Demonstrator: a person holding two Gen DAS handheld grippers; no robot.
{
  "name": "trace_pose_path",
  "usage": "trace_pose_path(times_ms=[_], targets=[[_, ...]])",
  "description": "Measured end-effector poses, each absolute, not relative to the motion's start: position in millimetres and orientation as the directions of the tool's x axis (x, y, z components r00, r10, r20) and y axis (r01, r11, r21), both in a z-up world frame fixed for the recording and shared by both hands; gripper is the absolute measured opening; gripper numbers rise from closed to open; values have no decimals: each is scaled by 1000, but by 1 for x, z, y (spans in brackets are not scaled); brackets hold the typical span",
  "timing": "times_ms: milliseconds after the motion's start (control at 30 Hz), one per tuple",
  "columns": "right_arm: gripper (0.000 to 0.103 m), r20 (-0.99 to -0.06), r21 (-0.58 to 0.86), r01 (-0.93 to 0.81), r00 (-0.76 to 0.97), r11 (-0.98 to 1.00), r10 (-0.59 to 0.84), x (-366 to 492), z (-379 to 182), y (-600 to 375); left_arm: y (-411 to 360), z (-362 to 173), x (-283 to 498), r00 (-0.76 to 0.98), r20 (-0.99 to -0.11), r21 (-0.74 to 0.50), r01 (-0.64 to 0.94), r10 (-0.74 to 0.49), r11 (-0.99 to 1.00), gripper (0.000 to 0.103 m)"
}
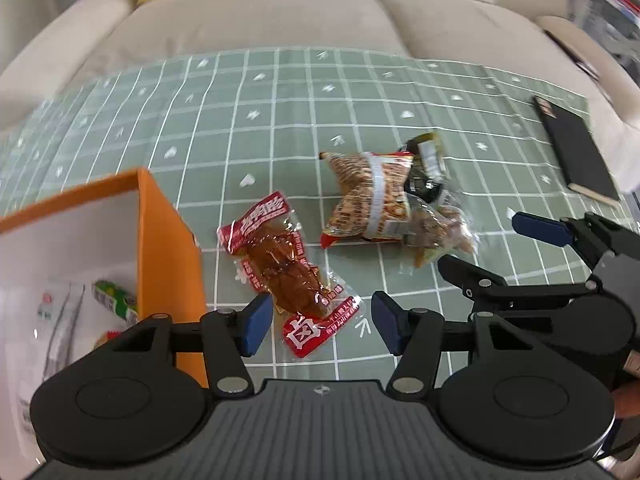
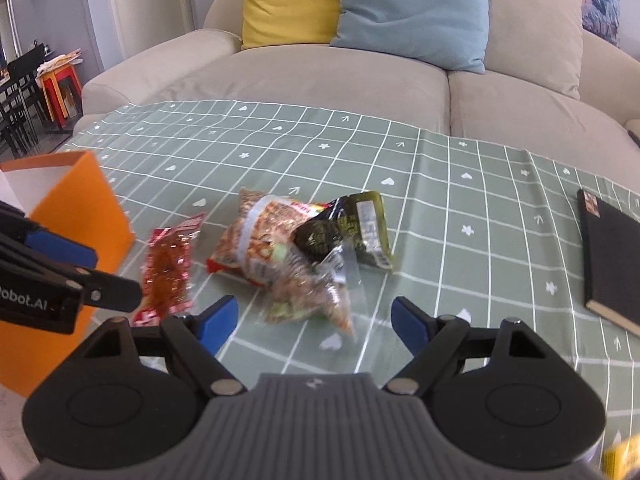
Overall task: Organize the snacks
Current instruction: 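Lift both tools out of the box toward the snacks on the table, then grasp the red duck-neck pack with the left tool while the right tool grasps the clear snack bag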
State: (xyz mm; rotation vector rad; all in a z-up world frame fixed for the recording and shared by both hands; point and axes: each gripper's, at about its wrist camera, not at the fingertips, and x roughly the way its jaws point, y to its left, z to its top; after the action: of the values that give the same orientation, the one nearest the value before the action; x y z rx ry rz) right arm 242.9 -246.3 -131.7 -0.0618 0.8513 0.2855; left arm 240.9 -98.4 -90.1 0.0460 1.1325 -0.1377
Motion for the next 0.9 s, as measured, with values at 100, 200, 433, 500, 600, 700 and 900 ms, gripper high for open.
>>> trace_pose_path(times_ms=[100,200,433,500,600,700,900], targets=[[81,-746,42,-288,628,957,222,254,-139,-246,-99,-96,251,392,-917,-47,78,-74,996,67],[84,-744,45,-294,628,955,228,264,-144,-246,-104,-107,260,373,-927,-18,59,-39,998,67],[81,-758,42,-284,615,958,215,272,-162,-251,-110,-134,276,327,-945,33,0,32,999,65],[74,-761,62,-285,606,956,230,273,-164,-252,-111,-140,279,315,-948,52,-5,51,999,65],[65,-771,93,-289,585,953,252,273,-167,-251,-112,-147,280,308,-949,73,0,69,997,65],[61,-771,96,-291,583,952,256,271,-166,-251,-112,-153,281,296,-954,58,-3,56,998,65],[50,-804,100,-280,543,955,243,268,-157,-246,-115,-153,273,309,-949,71,32,58,997,57]])
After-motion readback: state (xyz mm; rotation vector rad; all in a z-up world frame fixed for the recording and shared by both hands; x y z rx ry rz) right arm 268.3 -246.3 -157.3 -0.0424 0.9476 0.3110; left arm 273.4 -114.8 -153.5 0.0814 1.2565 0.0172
